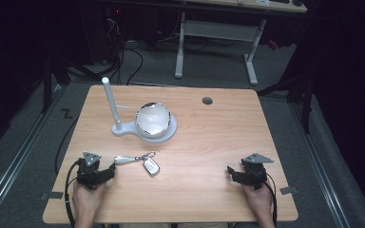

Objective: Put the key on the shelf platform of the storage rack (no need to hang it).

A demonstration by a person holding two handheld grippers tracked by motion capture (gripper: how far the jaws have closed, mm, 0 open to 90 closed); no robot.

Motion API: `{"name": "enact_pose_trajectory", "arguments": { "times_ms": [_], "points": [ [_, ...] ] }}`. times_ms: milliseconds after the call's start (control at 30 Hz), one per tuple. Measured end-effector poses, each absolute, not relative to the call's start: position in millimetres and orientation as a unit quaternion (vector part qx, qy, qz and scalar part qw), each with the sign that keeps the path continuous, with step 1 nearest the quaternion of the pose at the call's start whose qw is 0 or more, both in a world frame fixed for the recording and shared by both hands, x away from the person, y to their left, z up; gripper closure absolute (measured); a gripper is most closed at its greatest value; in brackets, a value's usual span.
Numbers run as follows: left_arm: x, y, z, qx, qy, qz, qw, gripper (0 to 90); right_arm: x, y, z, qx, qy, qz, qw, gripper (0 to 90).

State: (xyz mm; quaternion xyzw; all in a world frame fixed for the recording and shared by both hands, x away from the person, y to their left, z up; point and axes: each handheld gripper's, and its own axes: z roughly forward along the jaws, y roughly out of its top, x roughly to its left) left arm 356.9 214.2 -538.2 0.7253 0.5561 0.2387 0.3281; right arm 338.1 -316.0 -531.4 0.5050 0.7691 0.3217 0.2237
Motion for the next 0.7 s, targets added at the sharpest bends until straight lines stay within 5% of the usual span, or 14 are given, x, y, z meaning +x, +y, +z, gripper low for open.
{"name": "enact_pose_trajectory", "arguments": {
  "times_ms": [700],
  "points": [
    [354.3,211.1,-534.2,0.738,0.54,0.224,0.338,26.0,338.0,-315.9,-531.4,0.506,0.769,0.322,0.223,30.0]
  ]
}}
